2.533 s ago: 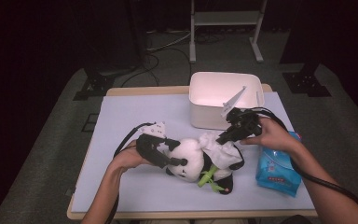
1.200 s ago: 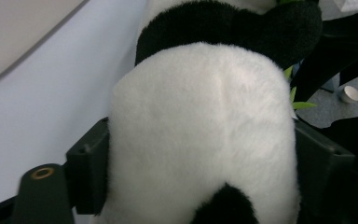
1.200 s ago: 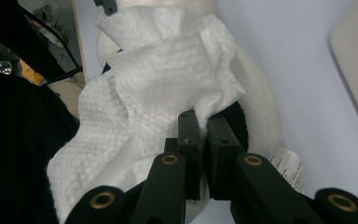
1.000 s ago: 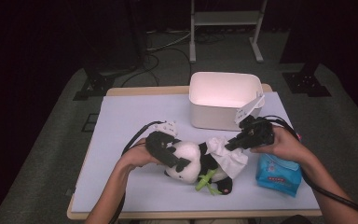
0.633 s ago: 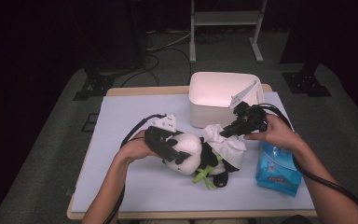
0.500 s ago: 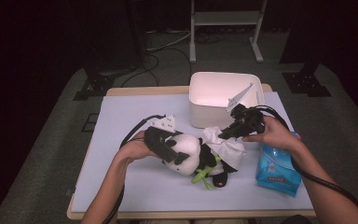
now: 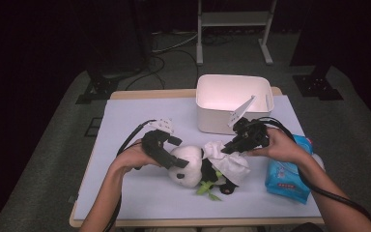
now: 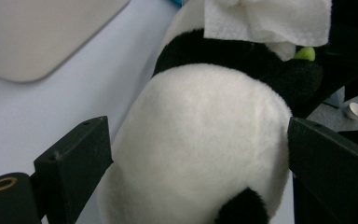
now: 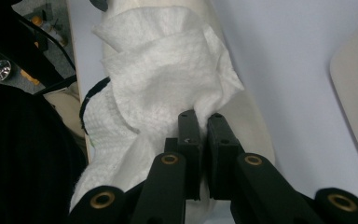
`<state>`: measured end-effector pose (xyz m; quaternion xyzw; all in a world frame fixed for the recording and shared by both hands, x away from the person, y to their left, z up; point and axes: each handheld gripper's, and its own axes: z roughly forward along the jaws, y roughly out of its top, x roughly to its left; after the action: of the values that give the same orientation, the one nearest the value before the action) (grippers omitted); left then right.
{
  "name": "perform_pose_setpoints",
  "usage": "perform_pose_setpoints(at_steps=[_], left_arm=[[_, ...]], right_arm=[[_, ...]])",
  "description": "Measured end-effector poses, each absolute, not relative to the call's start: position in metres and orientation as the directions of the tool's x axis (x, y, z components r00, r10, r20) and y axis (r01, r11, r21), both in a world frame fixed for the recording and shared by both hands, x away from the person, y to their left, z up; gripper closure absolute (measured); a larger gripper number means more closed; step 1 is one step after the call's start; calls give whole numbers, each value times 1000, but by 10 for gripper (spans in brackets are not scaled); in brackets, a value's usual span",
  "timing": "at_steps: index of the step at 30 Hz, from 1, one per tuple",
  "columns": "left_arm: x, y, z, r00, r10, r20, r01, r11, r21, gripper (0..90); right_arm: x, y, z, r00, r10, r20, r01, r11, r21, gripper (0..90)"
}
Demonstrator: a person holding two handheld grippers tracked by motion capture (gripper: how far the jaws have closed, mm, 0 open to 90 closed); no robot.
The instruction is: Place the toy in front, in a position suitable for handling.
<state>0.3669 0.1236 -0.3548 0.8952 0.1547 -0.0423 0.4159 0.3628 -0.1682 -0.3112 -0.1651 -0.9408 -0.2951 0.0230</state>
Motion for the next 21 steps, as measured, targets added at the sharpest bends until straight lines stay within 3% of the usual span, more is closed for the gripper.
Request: perform_pose_setpoints(at_steps=[8, 14, 21], left_arm=[[365, 110, -368, 947, 223, -231, 320, -635, 703, 28], [364, 110, -367, 959, 201, -198, 281, -637, 718, 234], [367, 109, -360, 967, 201, -155, 247, -609, 754, 325]], right_arm=[[357, -164, -312, -949, 279, 147, 313, 780, 542, 851], [358, -167, -313, -948, 285, 144, 315, 771, 554, 850], [364, -175, -306, -941, 306, 147, 333, 747, 576, 850]])
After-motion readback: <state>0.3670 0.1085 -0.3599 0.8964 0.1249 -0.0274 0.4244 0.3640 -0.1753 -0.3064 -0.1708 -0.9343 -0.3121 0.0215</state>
